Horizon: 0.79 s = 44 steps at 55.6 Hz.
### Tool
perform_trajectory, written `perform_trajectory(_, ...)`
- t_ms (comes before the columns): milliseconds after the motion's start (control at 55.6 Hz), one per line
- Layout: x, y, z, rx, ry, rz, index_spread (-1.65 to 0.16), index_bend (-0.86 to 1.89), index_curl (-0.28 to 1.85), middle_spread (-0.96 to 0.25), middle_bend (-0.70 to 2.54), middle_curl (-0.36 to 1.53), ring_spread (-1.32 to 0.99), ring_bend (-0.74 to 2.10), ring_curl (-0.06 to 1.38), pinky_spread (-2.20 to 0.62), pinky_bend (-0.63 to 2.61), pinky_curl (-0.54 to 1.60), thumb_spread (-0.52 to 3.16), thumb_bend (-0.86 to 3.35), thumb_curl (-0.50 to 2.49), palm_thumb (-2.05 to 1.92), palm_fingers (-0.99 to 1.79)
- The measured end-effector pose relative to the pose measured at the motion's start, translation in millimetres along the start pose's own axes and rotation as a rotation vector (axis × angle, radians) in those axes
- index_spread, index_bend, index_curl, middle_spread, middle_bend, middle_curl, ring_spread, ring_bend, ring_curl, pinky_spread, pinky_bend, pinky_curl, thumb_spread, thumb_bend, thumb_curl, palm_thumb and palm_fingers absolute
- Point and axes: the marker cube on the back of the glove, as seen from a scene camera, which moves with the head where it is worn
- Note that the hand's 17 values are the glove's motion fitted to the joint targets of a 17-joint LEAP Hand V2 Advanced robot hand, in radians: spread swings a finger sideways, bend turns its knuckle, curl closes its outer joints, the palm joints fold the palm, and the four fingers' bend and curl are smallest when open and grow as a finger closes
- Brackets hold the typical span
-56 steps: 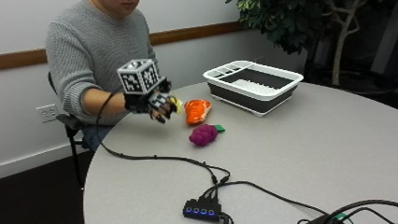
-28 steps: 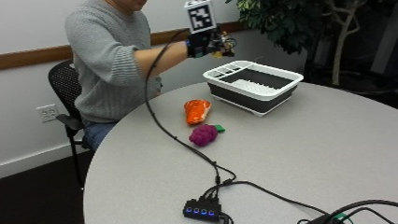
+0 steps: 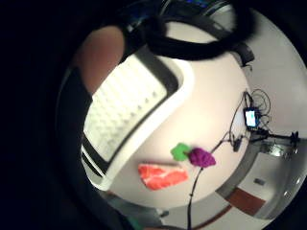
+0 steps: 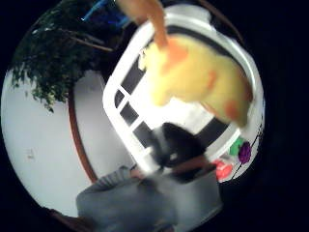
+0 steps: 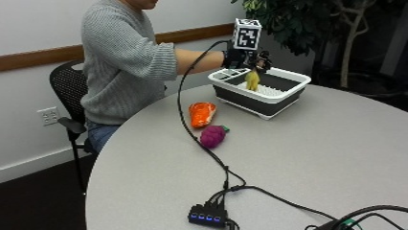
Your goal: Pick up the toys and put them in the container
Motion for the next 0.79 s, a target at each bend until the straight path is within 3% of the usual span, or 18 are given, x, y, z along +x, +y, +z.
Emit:
perform_trajectory(72,14.9,3.8,6.2,0.006,0.115,0.057,-0.32,0.08,0.42,-0.23,0.47,0.49,-0.35,0.70,0.38,-0.02,0.84,0.42,1.37,-0.04,0.32,0.09,-0.25)
perform_trajectory(162,10.3,11.9,4.9,0.015,0.010,-0.025,-0.31,0.11,0.37,-0.21,0.32,0.43,-0.29,0.61,0.33,0.01,0.86,0.42,1.31,-0.03,0.31,0.05,-0.21)
perform_trajectory(378,30.5,39.1,-4.4,0.022,0.024,-0.003,-0.31,0.12,0.32,-0.19,0.21,0.40,-0.22,0.52,0.30,0.03,0.80,0.39,1.28,-0.02,0.31,0.02,-0.13)
perform_trajectory(504,76.3,78.0,-22.0,0.047,0.022,0.035,-0.31,0.12,0.29,-0.20,0.20,0.39,-0.21,0.52,0.30,0.04,0.76,0.38,1.30,-0.01,0.31,0.03,-0.08)
perform_trajectory(558,115.4,98.4,-27.0,0.061,0.138,0.037,-0.31,0.12,0.29,-0.20,0.20,0.39,-0.21,0.53,0.30,0.04,0.75,0.37,1.31,-0.01,0.31,0.03,-0.07)
perform_trajectory(791,234.5,164.7,-46.4,0.114,0.047,0.320,-0.33,0.16,0.29,-0.21,0.23,0.41,-0.23,0.55,0.30,0.05,0.70,0.35,1.36,0.00,0.32,0.08,0.00)
